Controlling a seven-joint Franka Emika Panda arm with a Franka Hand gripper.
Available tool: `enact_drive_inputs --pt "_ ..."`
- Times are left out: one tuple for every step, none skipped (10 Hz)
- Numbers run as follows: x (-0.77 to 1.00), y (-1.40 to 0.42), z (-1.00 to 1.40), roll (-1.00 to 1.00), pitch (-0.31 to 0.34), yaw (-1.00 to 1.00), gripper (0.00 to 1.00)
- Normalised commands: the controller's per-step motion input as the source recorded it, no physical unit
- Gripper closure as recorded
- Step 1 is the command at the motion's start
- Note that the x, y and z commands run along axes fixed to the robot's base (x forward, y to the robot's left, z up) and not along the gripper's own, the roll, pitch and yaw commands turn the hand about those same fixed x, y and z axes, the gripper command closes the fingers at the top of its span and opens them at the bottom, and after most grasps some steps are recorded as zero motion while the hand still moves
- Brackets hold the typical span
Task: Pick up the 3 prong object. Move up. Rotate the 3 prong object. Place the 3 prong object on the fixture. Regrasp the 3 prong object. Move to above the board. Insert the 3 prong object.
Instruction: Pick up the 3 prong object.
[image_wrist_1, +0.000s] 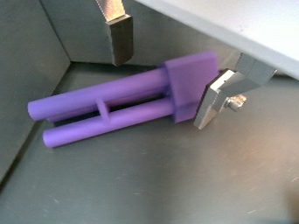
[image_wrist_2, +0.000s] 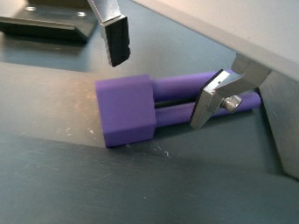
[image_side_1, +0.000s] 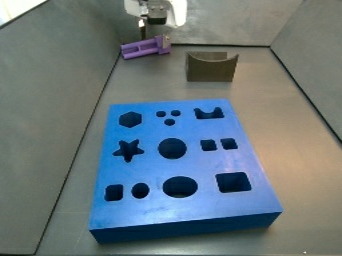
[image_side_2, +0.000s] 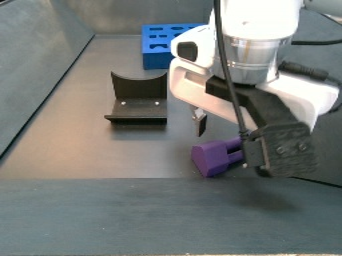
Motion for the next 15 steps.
enact_drive_inputs --pt "-0.36 0.0 -0.41 -0.22 -0.299 -0.59 0.0" --pt "-0.36 0.0 -0.3 -0.21 -0.291 -0.49 0.0" --pt "-0.24 0.0 -0.35 -0.24 -0.296 -0.41 0.0" --pt "0.0 0.0 -0.45 -0.21 -0.264 -0.31 0.0" --pt "0.03 0.0 -0.49 -0.15 -0.211 -0.19 0.0" --pt "0.09 0.0 -0.49 -0.1 -0.149 -0.15 0.0" --pt "0.0 0.0 -0.41 -0.07 -0.154 -0.15 0.0" --pt "-0.01 -0.01 -0.41 -0.01 -0.17 -0.1 0.0" --pt "-0.05 0.0 -0.39 -0.03 -0.184 -0.05 0.0" --pt "-0.01 -0.01 -0.56 -0.06 -0.203 -0.09 0.0" --pt "-0.02 -0.18 -0.64 -0.05 -0.25 0.0 0.0" --pt "-0.13 -0.19 -0.42 -0.07 -0.286 0.1 0.0" --pt "0.0 0.0 0.0 0.0 0.0 0.0 1.0" --pt "0.0 0.0 0.0 0.0 0.0 0.0 1.0" --pt "0.0 0.0 0.0 0.0 0.0 0.0 1.0"
